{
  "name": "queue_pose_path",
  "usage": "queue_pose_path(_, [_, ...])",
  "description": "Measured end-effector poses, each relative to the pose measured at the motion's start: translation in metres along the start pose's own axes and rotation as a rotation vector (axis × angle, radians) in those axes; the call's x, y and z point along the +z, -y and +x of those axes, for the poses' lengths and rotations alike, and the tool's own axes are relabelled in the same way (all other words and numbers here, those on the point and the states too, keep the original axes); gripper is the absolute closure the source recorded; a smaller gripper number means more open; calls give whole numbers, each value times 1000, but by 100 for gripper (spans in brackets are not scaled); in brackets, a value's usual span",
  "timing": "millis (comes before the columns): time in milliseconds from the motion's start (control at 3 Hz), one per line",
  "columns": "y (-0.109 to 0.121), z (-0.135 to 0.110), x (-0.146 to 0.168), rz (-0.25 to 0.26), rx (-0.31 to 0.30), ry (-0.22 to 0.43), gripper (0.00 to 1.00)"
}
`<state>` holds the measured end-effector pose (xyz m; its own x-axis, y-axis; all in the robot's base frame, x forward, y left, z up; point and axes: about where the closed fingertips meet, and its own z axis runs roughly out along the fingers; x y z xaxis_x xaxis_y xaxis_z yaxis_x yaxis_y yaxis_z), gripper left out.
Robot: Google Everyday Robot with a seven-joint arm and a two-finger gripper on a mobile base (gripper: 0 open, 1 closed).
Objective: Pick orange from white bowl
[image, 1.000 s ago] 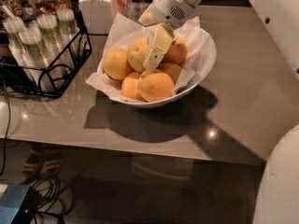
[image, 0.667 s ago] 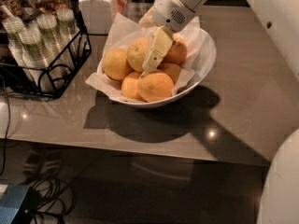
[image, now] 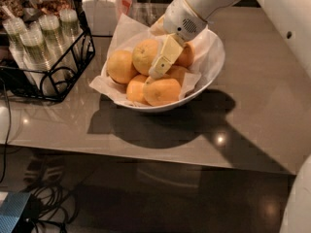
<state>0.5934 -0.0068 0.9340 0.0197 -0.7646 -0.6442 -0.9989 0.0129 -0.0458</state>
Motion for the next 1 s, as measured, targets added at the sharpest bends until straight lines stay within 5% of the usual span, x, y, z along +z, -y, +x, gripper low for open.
queue_pose_path(333, [0, 1, -1, 0, 8, 4, 0])
queue_pose_path(1000, [0, 1, -1, 0, 8, 4, 42])
